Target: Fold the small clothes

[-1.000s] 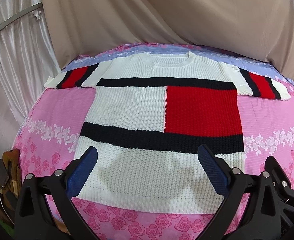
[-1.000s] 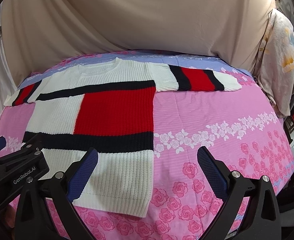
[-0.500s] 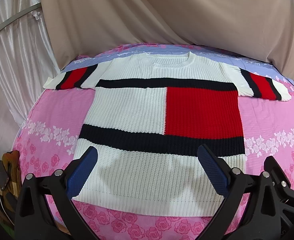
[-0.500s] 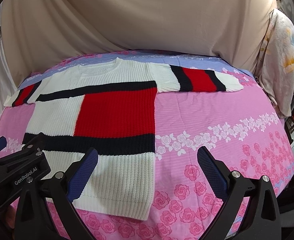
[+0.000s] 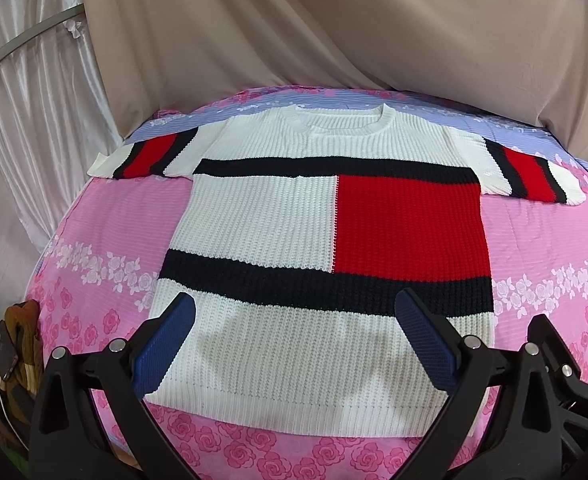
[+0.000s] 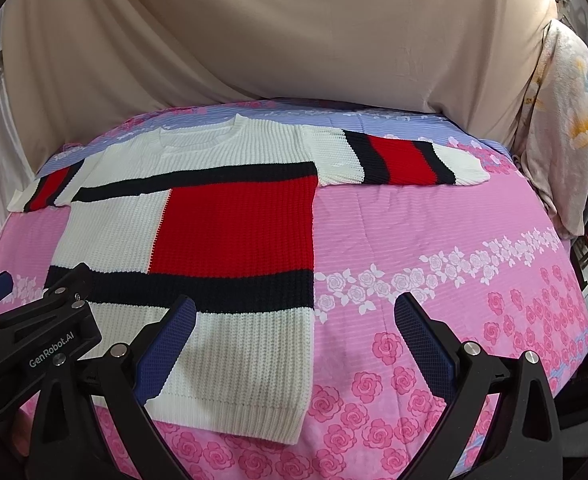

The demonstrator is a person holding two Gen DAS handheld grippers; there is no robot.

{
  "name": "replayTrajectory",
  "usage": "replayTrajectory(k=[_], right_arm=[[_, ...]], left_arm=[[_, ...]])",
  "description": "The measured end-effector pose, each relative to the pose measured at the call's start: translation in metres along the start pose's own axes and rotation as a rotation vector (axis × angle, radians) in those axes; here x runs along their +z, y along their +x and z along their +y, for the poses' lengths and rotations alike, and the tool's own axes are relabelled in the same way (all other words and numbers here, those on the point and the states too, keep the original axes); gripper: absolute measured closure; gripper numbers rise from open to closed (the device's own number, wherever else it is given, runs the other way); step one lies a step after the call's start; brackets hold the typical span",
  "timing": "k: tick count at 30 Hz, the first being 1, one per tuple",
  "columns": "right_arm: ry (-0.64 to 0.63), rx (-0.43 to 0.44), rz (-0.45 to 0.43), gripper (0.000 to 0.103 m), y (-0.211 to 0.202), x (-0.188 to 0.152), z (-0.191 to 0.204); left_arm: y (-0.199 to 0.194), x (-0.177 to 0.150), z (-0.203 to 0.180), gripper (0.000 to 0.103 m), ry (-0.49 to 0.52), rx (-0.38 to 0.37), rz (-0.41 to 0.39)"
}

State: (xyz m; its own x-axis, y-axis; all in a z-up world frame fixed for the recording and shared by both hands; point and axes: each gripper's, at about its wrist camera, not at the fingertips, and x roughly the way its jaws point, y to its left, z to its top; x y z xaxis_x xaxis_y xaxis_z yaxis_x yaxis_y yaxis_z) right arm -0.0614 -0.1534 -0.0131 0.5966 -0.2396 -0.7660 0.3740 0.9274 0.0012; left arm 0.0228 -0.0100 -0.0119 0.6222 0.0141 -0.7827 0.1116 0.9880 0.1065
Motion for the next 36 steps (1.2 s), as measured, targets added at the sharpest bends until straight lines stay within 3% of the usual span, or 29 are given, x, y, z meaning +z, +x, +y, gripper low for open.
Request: replayTrajectory(k=[36], right_arm=[[0.002, 0.002, -0.001, 0.005, -0.0008, -0.0006, -0.0016]], left_arm=[[0.0000, 0.0026, -0.0015, 0.006, 0.005, 0.006, -0.004]])
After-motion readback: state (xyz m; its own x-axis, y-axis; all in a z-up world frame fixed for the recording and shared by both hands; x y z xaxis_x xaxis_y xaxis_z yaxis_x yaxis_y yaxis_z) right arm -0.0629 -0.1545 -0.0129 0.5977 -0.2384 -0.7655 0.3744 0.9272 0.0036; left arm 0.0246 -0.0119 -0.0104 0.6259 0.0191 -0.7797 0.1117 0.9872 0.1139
